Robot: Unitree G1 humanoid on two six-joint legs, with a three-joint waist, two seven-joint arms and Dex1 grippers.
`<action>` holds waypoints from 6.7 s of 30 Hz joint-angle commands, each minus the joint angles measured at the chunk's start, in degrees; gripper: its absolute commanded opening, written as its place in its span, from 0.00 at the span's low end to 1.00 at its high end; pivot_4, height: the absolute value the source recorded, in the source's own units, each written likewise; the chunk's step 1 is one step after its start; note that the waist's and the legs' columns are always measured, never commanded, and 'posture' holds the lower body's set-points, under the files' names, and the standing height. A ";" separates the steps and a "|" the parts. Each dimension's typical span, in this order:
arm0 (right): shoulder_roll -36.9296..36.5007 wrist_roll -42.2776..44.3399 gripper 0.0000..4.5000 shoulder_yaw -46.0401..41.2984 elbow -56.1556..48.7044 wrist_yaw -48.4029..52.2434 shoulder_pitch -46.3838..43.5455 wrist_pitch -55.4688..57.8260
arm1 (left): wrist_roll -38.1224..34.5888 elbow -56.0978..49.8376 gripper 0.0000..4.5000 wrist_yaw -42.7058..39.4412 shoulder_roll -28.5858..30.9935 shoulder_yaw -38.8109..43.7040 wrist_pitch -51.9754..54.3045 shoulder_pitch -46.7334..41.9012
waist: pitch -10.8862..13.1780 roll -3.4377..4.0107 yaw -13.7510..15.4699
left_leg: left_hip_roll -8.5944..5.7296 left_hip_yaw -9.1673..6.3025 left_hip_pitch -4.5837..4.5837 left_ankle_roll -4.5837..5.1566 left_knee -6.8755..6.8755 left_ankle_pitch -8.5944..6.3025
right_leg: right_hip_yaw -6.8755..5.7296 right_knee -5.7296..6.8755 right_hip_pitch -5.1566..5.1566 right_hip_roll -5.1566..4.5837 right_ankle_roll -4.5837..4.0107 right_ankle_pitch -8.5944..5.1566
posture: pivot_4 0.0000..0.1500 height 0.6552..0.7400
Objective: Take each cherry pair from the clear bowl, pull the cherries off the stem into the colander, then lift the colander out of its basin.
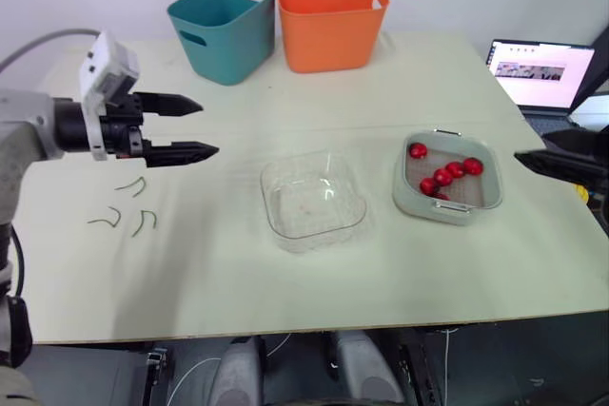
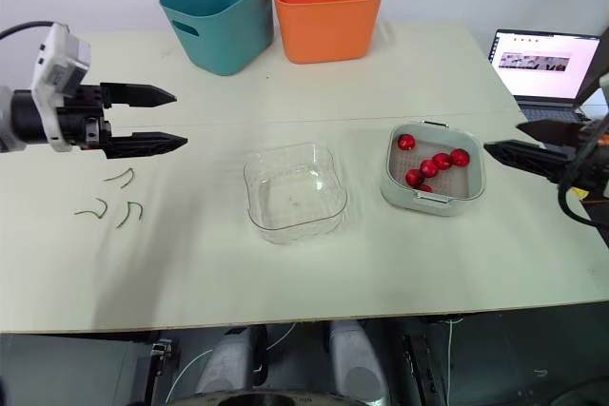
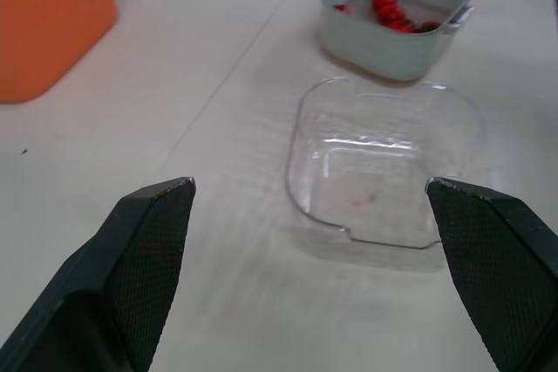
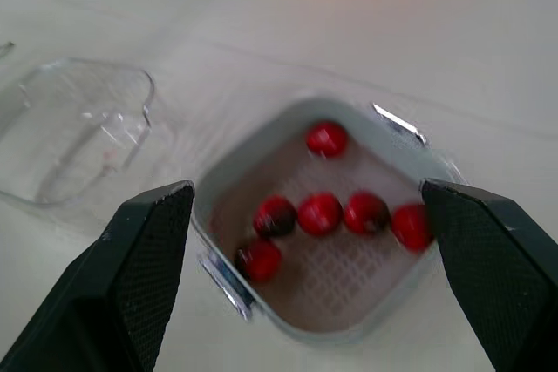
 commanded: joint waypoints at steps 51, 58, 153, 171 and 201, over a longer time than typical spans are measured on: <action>-3.39 -32.59 0.09 52.39 -3.51 14.62 -20.73 -18.94 | -4.91 -19.87 1.00 -4.56 -5.60 -7.78 1.26 -6.65 | 0.06 0.05 0.12 | -0.01 0.08 -0.09 -0.01 0.17 0.00 | 0.09 0.10 -0.08 0.00 0.06 -0.03 | 1.00 1.00; -5.20 -32.02 0.09 50.20 -4.50 16.32 -20.65 -20.23 | -4.62 -19.46 1.00 -4.60 -5.48 -8.03 0.87 -6.31 | 0.06 0.05 0.13 | -0.01 0.08 -0.08 -0.01 0.18 0.00 | 0.08 0.11 -0.07 0.01 0.06 -0.03 | 1.00 1.00; 39.69 -53.33 0.09 61.27 71.55 17.98 -70.58 -66.67 | 3.86 -2.17 1.00 2.17 -6.33 0.84 -3.39 -2.45 | 0.07 0.08 -0.11 | -0.01 0.00 -0.15 -0.02 0.26 0.01 | 0.01 0.30 -0.12 -0.01 0.08 0.28 | 1.00 1.00; 44.18 -57.70 0.09 60.12 81.16 22.50 -72.04 -65.51 | 3.24 -4.44 1.00 3.10 -5.25 0.30 -2.64 -0.56 | 0.08 0.08 -0.96 | -0.01 -0.12 -0.11 -0.03 0.19 0.02 | -0.06 0.35 -0.11 0.02 0.08 0.28 | 1.00 1.00; 25.63 -42.26 0.79 41.07 44.15 28.82 -60.73 -44.85 | 4.11 3.57 1.00 3.99 -2.07 7.12 -5.08 3.26 | 0.08 0.09 -1.44 | -0.02 -0.19 -0.10 -0.05 0.07 0.03 | -0.11 0.32 -0.10 0.01 0.08 0.26 | 1.00 1.00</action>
